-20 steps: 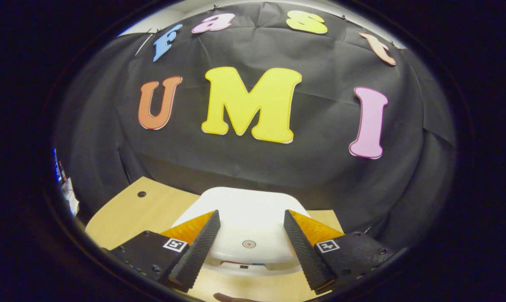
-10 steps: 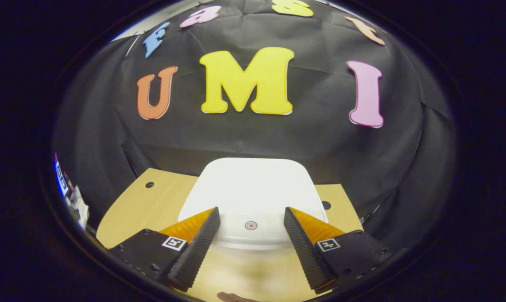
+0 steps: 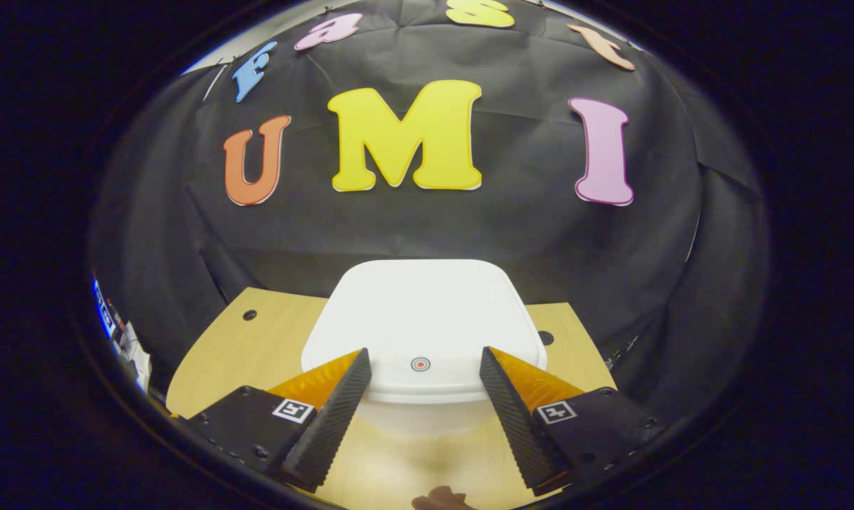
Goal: Press the lid of the desktop garbage bin to open it, pick up the crumpled paper on the desktop and throw it into the bin, then pick up the pop can on the desktop and drop it into the bin, and finally close the garbage bin lid.
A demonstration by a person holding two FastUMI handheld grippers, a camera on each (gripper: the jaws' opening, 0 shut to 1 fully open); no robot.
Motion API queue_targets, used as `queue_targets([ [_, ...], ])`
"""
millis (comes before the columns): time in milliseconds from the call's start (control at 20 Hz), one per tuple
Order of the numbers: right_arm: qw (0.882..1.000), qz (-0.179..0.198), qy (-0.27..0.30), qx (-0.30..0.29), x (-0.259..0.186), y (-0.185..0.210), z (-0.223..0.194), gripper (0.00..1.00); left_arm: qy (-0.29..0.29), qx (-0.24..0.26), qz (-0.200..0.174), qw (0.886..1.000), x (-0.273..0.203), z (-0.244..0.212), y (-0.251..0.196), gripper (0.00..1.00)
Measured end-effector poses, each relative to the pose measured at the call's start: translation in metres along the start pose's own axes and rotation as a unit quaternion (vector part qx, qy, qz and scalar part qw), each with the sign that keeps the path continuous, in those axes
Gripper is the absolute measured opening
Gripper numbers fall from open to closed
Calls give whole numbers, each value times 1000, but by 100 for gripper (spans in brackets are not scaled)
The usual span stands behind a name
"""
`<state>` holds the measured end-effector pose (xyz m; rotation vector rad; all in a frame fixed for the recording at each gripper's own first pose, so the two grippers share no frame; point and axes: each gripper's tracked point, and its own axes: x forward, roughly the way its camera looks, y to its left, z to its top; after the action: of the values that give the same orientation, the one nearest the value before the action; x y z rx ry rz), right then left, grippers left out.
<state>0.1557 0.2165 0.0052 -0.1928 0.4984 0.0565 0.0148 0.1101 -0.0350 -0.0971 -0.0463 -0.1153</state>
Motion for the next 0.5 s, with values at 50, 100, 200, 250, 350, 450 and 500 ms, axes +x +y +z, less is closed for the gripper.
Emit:
queue_targets([
  [50,1000,-2,-5,1,-1,0,-1,98,-2,0,-1,1000,-1,2,0,95],
  [100,1000,-1,-14,0,1,0,0,98,-3,0,-2,1000,-1,2,-1,95],
  [200,999,8,-41,20,4,2,1,98,-2,0,-3,1000,0,1,-2,95],
  [250,999,11,-49,19,4,2,-1,98,0,1,-2,1000,-1,0,-2,95],
  [350,996,8,-83,25,4,4,2,98,0,5,-2,1000,0,-1,-3,95],
  [450,991,-2,-131,17,9,3,3,98,-1,8,0,1000,1,-1,-2,95],
  [500,987,-2,-160,11,8,3,6,97,0,9,0,1000,2,-1,-2,95],
])
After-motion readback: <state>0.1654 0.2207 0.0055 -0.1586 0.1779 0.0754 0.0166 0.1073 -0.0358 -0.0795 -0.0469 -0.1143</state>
